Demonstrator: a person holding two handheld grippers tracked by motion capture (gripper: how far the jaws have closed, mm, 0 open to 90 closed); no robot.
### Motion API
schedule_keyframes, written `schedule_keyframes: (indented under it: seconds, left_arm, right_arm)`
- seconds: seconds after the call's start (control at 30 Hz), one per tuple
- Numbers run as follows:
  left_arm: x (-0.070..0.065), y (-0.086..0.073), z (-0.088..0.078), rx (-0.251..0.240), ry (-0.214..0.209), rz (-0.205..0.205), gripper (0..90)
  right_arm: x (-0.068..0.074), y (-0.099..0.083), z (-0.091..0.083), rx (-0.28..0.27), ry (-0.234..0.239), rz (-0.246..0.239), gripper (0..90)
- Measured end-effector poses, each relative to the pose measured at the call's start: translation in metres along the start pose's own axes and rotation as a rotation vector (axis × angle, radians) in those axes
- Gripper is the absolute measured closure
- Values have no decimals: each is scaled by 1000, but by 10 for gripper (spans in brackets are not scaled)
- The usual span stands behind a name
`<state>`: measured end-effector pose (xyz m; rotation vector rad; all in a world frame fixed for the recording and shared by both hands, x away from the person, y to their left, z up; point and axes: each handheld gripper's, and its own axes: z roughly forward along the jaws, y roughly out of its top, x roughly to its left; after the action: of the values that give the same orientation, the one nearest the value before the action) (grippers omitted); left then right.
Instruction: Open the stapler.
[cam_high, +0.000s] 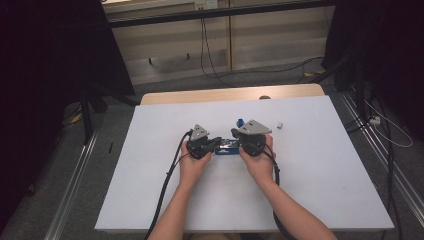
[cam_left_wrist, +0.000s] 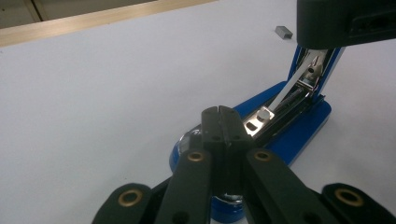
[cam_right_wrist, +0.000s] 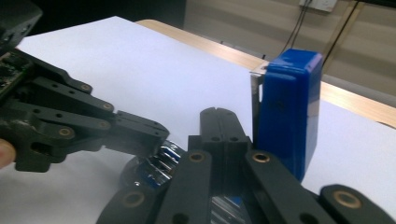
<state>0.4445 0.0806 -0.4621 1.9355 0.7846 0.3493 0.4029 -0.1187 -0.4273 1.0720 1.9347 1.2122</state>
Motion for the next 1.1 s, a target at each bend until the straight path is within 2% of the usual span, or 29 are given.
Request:
schedule_keyframes:
  seconds: [0.13, 0.27, 0.33, 0.53, 0.6, 0.63, 0.67, 0.7, 0.83, 1.1]
  left_arm:
    - [0, 0, 0, -3, -1, 0, 900]
    - [-1, 0, 0, -2, 2, 0, 900]
    - [-1, 0, 0, -5, 4, 3, 900]
    - [-1, 0, 0, -2, 7, 5, 900]
    - [-1, 0, 0, 0, 7, 9, 900]
    - [-1, 0, 0, -1, 6, 7, 900]
    - [-1, 0, 0, -4, 4, 5, 900]
    - [-1, 0, 0, -4, 4, 5, 900]
    - [-1, 0, 0, -1, 1, 1, 900]
    - [-1, 0, 0, -1, 4, 7, 900]
  right_arm:
    - [-3, 0, -3, -14, -13, 23, 900]
    - [-4, 1, -6, -10, -31, 2, 900]
    - [-7, 0, -8, -14, -37, 23, 900]
    - [-16, -2, -13, -6, -57, 15, 900]
    - [-26, -5, -16, 0, -92, 41, 900]
    - [-26, -5, -16, 0, -92, 41, 900]
    - [-37, -10, -18, -8, -89, 78, 900]
    - [-42, -13, -19, -6, -94, 98, 900]
    - [-51, -21, -22, 12, -99, 88, 900]
    - [-55, -31, -20, 49, -106, 65, 900]
